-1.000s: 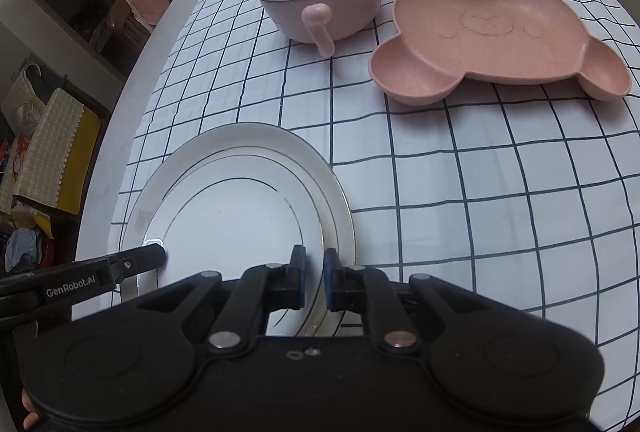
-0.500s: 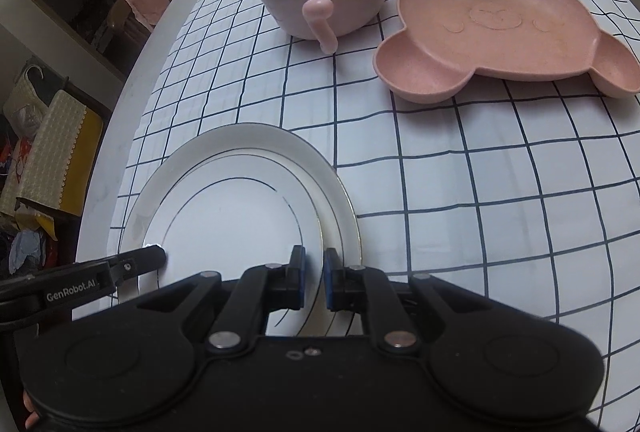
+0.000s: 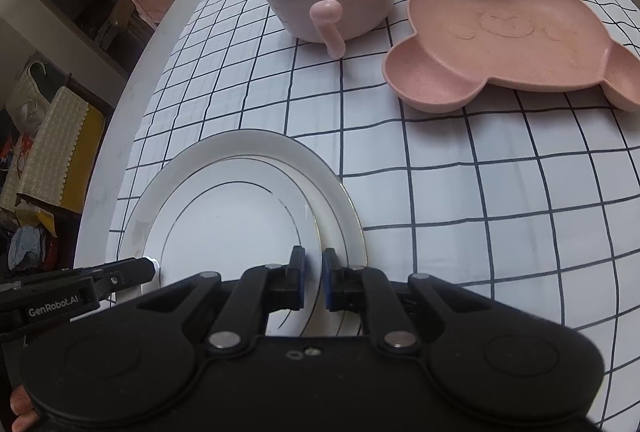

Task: Organize plates and bowls
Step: 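Open both grippers and lift them off the stacked plates, then move both tools toward the pink bear-shaped plate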

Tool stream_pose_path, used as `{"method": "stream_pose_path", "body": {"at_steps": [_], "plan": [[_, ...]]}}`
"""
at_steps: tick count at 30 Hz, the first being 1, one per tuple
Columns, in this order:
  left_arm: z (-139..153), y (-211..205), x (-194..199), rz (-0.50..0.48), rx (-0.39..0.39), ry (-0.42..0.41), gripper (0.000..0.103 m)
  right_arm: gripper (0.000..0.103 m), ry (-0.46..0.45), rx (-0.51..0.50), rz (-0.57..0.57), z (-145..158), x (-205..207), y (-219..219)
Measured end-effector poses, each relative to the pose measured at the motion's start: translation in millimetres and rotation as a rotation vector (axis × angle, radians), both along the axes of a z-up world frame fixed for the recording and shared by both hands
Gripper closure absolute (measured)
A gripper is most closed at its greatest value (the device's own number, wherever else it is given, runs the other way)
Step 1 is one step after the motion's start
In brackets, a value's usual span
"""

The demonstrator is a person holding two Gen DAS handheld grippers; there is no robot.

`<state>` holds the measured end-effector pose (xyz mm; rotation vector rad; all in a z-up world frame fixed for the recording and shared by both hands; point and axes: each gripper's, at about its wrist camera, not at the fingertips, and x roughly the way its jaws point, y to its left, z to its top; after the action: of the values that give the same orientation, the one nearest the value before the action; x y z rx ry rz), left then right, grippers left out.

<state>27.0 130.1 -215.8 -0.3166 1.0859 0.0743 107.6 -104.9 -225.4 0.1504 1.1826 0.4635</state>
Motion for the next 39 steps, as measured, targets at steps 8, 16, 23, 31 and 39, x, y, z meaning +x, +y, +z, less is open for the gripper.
{"method": "stream_pose_path", "body": {"at_steps": [8, 16, 23, 31, 39], "plan": [[14.8, -0.2, -9.8, -0.013, 0.029, -0.034, 0.089, 0.078, -0.018, -0.026, 0.021, 9.9, -4.1, 0.1], [48.1, -13.2, -13.0, -0.069, 0.035, -0.134, 0.089, 0.066, -0.114, -0.036, 0.044, 44.6, -19.1, -8.5], [79.6, -33.3, -12.3, -0.138, 0.033, -0.231, 0.083, 0.054, -0.217, -0.043, 0.028, 82.5, -31.6, -17.9], [103.5, -55.7, -13.6, -0.202, 0.038, -0.305, 0.064, 0.04, -0.297, -0.04, -0.025, 111.1, -42.7, -32.0], [126.0, -80.1, -11.8, -0.269, 0.055, -0.392, 0.033, 0.026, -0.362, -0.069, -0.08, 132.5, -51.4, -56.9]]}}
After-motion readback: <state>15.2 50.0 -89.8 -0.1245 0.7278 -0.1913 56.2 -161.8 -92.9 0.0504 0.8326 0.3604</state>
